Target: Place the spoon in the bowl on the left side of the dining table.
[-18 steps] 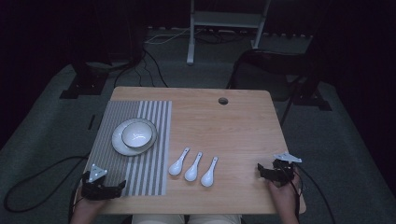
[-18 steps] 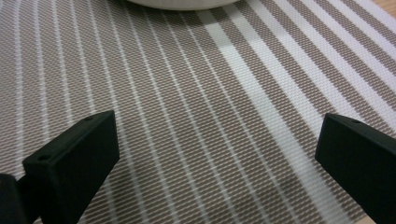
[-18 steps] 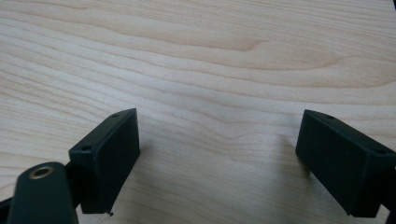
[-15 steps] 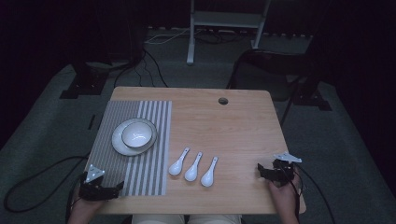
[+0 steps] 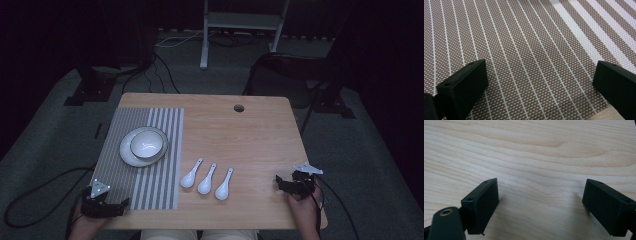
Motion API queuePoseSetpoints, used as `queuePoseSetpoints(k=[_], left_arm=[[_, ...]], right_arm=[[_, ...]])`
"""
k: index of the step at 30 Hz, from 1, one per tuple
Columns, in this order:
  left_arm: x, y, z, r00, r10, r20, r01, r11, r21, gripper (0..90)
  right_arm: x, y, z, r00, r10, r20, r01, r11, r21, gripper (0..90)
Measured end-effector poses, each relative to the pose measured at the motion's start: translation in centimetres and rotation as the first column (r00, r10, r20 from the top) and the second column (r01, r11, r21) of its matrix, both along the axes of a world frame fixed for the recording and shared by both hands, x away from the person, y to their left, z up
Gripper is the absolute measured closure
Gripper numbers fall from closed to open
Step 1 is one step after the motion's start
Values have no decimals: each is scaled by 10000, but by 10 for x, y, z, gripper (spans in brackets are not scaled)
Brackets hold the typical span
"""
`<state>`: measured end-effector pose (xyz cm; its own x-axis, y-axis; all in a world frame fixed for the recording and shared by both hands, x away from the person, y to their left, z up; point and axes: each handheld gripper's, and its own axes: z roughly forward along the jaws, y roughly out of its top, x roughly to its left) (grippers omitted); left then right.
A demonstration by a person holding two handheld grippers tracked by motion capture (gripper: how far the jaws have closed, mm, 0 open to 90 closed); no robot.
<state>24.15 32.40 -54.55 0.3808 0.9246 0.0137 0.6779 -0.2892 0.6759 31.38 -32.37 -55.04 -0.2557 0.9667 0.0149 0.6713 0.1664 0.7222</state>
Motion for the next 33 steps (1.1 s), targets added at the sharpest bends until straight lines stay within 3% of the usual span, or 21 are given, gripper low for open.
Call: queuePoseSetpoints(k=[8, 12, 19, 33], left_arm=[[1, -1, 1, 9999, 48, -129, -47, 10000, 54, 0], [1, -2, 3, 9997, 3, -232, -5, 9999, -109, 0], [3, -15, 6, 9990, -312, -311, 317, 9994, 168, 0], [5, -27, 12, 9968, -707, -375, 712, 9974, 107, 0]], right_arm=[[0, 0, 0, 10000, 0, -5, 0, 10000, 5, 130], [0, 0, 0, 10000, 0, -3, 0, 10000, 3, 130], [0, 0, 0, 10000, -4, -4, 4, 10000, 4, 130], [0, 0, 0, 10000, -3, -2, 3, 10000, 1, 130]])
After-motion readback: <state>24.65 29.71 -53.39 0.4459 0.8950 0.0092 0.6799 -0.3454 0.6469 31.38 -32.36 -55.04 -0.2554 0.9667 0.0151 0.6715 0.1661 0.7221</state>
